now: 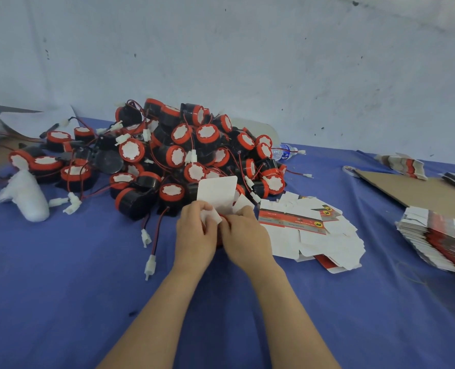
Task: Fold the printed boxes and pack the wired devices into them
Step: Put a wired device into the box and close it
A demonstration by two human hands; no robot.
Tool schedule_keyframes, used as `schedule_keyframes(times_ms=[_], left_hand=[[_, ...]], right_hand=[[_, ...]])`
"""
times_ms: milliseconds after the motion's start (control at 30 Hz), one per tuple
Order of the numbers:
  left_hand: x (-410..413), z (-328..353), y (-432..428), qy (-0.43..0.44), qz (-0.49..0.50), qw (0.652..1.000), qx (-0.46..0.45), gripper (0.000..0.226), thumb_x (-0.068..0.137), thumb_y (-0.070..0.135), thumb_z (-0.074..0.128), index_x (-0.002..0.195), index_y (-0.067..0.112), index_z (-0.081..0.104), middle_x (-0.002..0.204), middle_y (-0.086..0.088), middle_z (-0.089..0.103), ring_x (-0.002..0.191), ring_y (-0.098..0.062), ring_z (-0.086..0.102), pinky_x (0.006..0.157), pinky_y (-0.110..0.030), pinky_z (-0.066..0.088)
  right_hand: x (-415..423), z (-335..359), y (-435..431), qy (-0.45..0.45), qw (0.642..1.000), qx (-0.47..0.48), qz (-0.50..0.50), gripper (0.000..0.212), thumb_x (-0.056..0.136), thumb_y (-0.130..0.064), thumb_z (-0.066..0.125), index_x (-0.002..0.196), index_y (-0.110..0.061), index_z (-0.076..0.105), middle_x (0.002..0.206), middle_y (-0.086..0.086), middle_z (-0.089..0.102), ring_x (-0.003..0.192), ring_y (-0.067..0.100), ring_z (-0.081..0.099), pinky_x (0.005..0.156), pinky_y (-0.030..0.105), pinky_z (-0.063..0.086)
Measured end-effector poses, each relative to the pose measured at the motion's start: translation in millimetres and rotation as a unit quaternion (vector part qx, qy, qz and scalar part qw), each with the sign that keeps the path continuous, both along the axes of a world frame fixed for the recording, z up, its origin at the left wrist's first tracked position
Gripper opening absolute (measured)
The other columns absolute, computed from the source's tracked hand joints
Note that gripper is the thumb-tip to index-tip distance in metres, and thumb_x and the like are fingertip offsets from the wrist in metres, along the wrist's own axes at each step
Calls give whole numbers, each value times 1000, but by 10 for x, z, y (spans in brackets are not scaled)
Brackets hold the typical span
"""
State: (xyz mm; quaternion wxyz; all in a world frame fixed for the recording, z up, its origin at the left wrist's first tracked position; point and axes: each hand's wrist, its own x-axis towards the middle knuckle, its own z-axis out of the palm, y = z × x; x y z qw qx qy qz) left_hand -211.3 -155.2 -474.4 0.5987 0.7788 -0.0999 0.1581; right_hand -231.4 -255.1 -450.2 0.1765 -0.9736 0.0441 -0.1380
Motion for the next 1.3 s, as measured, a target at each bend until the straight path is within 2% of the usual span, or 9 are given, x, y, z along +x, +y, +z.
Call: schedule_keyframes(times_ms=[100,267,367,467,600,667,767,967,1300], left_hand=[[3,2,6,8,-6,1000,-14,38,92,-1,49,122,20,41,117,-10,53,103,-27,52,78,-30,45],[18,5,5,-3,72,997,10,49,87,3,59,129,12,36,110,9,50,117,-23,45,98,-47,39],[25,5,15,1,49,999,6,42,90,5,57,127,18,42,111,8,54,105,-17,50,86,-34,46],[33,6,47,2,3,1000,-4,33,93,5,53,114,30,44,112,8,58,79,-5,53,63,-12,40],[35,47,113,1,-47,998,-29,28,94,1,49,97,29,54,108,7,60,93,-12,56,76,-16,46],[34,74,119,31,-82,993,-77,21,94,8,47,90,24,61,106,6,62,99,-14,57,81,-25,49],[26,77,112,35,-98,992,-70,12,93,29,56,86,23,63,102,10,58,96,-6,55,75,-11,44],[116,-61,152,-54,-31,982,181,33,91,31,63,122,19,63,126,9,49,119,-12,32,100,-21,29],[133,-11,223,-51,-39,983,174,38,91,27,63,128,15,60,130,2,51,119,-19,50,98,-39,46]], right_hand=[[-15,-10,-99,-108,980,165,30,25,99,-18,45,90,-13,68,87,0,61,71,12,55,61,24,42],[3,47,-260,-261,865,425,-56,15,96,-17,52,96,-26,63,82,-20,62,75,-4,55,62,7,41],[33,-28,-254,-113,921,374,2,25,98,-28,51,85,-18,70,75,-13,60,68,-1,51,57,9,36],[98,-124,-185,-77,953,292,10,19,96,-29,56,90,-17,69,96,-1,56,80,0,49,64,3,36],[107,-145,-174,-78,918,389,-5,25,92,-20,62,111,-28,48,117,0,53,95,7,52,67,8,40],[79,-128,-174,-95,900,424,31,42,92,-12,61,122,-33,42,127,-1,51,112,14,52,84,19,47],[55,-99,-214,-77,913,390,86,51,94,-4,53,134,-34,44,137,-3,51,124,14,49,104,30,43],[-31,-76,-442,60,922,358,134,45,95,-22,56,139,-29,47,107,-9,60,85,3,57,75,5,44],[52,-218,-403,-60,947,308,67,43,93,-30,61,135,-29,52,95,-15,62,69,7,61,70,20,53]])
